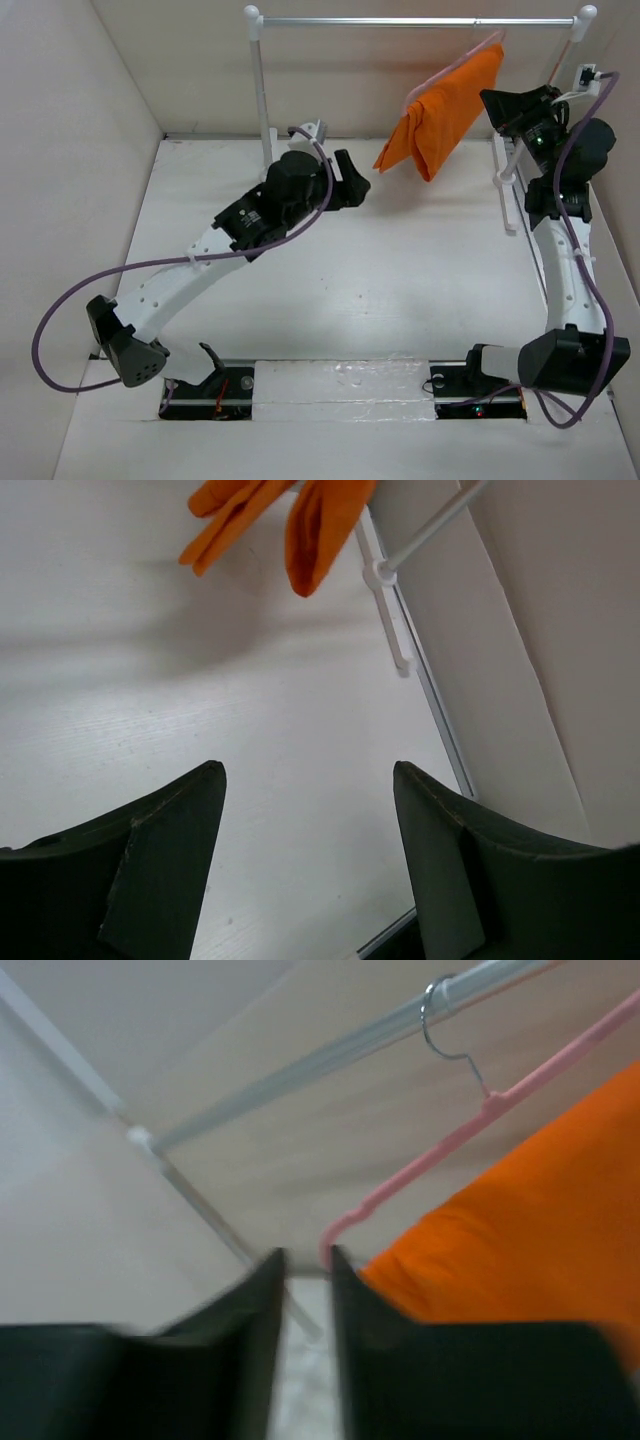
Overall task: Place the trousers on the hanger
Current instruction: Reset both arms
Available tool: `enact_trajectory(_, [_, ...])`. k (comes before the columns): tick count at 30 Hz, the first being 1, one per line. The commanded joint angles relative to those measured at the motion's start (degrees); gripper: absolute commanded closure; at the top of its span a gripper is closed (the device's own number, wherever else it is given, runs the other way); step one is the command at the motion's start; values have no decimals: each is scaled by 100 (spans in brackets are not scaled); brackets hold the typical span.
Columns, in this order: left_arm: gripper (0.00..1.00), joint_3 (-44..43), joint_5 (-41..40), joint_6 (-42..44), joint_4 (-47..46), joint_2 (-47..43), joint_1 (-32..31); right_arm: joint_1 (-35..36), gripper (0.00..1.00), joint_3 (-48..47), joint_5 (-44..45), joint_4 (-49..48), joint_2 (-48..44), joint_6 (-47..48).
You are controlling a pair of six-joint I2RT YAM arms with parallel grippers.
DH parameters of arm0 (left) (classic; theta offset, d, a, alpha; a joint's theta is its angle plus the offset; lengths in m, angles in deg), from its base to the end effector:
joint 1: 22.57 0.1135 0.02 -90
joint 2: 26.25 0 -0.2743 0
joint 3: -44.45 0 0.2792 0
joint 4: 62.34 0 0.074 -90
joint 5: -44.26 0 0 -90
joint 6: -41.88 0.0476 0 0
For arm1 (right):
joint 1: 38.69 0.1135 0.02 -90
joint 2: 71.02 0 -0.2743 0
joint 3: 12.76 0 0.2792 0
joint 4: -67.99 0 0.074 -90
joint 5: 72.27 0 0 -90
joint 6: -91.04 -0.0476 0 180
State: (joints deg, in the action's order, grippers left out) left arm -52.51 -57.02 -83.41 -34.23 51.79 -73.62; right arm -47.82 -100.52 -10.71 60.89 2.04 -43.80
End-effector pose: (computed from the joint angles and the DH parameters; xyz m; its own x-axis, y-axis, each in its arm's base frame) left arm 0.2250 -0.2635 0.4531 -0.4524 -0.3415 -0.8238 0.4654 0.6975 -0.5448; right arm 0.3173 -0.0280 0.4898 0.0505 0.6199 -0.7831 -0.4692 0.7069 0.5293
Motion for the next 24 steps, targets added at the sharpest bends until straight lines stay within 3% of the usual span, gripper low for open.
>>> enact_trajectory(1, [37, 122, 1057, -250, -208, -157, 838, -2, 98, -488, -581, 1465, -239, 1956])
enact_trajectory(3, [38, 281, 1478, -295, -261, -324, 1139, 51, 100, -428, -697, 2229, -510, 2416])
enact_trajectory(8, [34, 589, 1446, -5, -217, -816, 1536, 279, 100, 658, -768, 2881, -1687, 3366])
enact_trajectory(12, [32, 782, 1191, 101, -94, -1010, 1536, 743, 68, 1232, -409, 3706, -2541, 3876])
enact_trajectory(13, [32, 817, 1190, 92, -68, -1036, 1536, 876, 54, 1329, -225, 3917, -2812, 3991])
enact_trajectory(18, [32, 1230, 954, 4, 47, -1265, 1536, 1080, 35, 1945, 471, 4841, -3561, 4360])
enact_trajectory(22, [33, 1817, 848, -83, 4, -1624, 1536, 1132, 34, 2278, 804, 5728, -4034, 4843])
enact_trajectory(24, [33, 1898, 856, -127, -49, -1695, 1536, 1132, 34, 2314, 840, 5730, -4071, 4862])
